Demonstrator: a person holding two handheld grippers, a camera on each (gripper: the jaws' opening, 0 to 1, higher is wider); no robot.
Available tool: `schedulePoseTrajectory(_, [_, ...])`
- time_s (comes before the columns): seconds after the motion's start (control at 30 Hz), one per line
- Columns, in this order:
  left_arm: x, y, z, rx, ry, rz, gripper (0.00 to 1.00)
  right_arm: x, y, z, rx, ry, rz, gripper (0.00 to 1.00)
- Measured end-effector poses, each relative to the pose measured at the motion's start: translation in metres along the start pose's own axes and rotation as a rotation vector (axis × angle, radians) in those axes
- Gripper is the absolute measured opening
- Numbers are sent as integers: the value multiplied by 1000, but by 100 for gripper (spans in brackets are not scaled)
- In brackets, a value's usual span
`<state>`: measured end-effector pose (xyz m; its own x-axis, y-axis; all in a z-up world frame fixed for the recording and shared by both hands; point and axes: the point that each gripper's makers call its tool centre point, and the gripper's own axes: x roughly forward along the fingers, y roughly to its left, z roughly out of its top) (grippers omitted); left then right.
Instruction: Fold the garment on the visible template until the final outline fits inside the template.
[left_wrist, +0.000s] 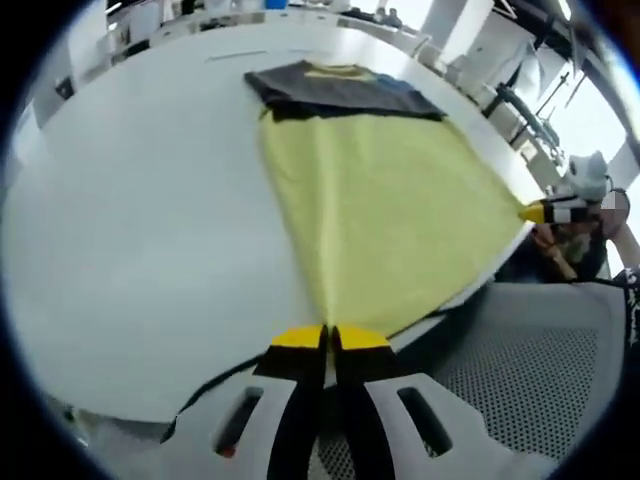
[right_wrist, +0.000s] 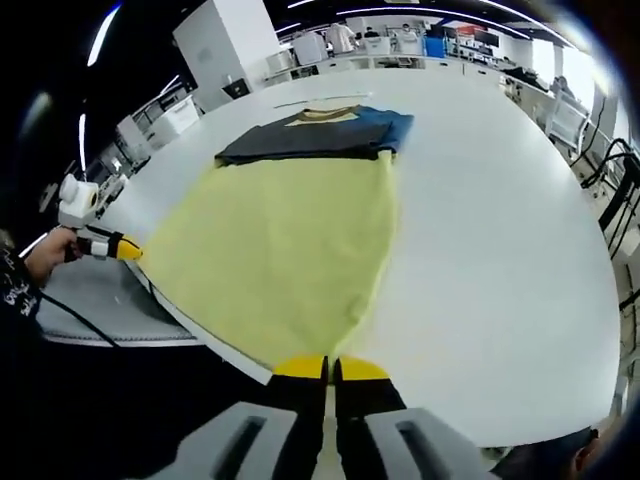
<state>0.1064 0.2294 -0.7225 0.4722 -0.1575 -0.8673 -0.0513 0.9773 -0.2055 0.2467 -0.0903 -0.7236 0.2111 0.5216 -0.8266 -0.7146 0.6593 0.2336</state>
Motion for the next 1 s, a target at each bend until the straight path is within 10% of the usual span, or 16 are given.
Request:
schedulePoseTrajectory(0.37, [-15,-4,9,-22,-32,-20,0,-13,4,9,58,-47,19,0])
schedulePoseTrajectory(1.0, [-61,-7,67,47,-110,-24,0,-52,4,80,-47,-181,-32,0])
